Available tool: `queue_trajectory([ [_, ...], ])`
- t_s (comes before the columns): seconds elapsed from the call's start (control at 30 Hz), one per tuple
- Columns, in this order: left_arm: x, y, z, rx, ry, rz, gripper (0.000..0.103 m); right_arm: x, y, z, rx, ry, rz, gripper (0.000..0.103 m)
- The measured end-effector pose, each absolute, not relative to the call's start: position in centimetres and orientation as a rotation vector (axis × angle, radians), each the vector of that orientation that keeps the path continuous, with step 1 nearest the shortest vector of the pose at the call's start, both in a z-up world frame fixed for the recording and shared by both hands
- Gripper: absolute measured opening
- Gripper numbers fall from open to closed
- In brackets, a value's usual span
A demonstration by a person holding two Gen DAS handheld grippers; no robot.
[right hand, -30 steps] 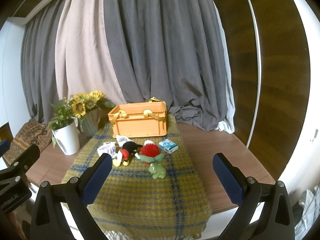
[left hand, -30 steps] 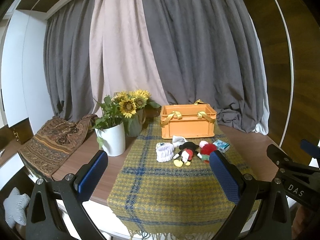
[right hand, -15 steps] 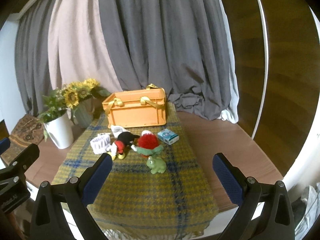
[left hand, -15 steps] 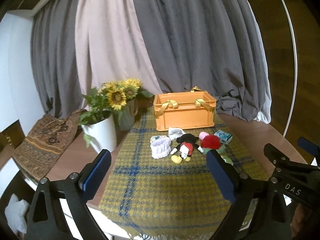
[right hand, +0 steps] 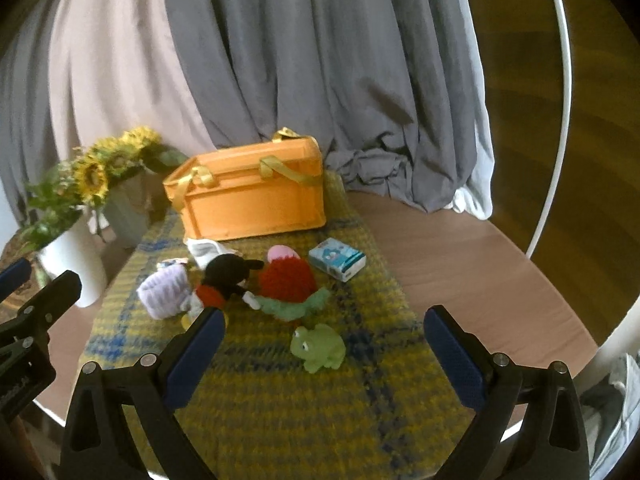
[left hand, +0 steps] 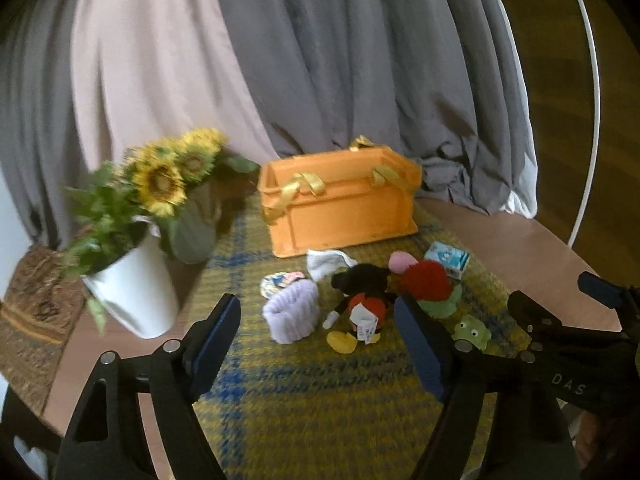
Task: Organize soft objects
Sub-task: 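Move both tools forward toward the toys on the plaid runner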
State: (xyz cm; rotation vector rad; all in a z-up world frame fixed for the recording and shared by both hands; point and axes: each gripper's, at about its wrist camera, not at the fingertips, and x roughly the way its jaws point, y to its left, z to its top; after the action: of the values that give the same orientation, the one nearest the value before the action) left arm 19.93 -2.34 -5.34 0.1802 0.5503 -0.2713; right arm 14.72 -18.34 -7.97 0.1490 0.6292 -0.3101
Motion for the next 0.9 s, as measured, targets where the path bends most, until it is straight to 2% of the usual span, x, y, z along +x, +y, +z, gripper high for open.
queue_trajectory([
  [0.2, 23.4, -3.5, -7.6, 0.192, 0.634, -0.335, 0.075, 17.2, -18.2, -10.5, 0.162, 0.703, -0.355, 0.1],
  [0.53, 27.5, -5.9, -11.8, 0.187, 0.76, -0.374, 0.07, 20.3, -19.3, -14.9, 0.188, 0.826, -0.349, 0.093],
  [0.9, 30.0, -8.1, -15.4, 0.185, 0.817, -0.395, 0.065, 22.1, -19.9, -18.5, 0.182, 0.88, -0.31, 0.086],
])
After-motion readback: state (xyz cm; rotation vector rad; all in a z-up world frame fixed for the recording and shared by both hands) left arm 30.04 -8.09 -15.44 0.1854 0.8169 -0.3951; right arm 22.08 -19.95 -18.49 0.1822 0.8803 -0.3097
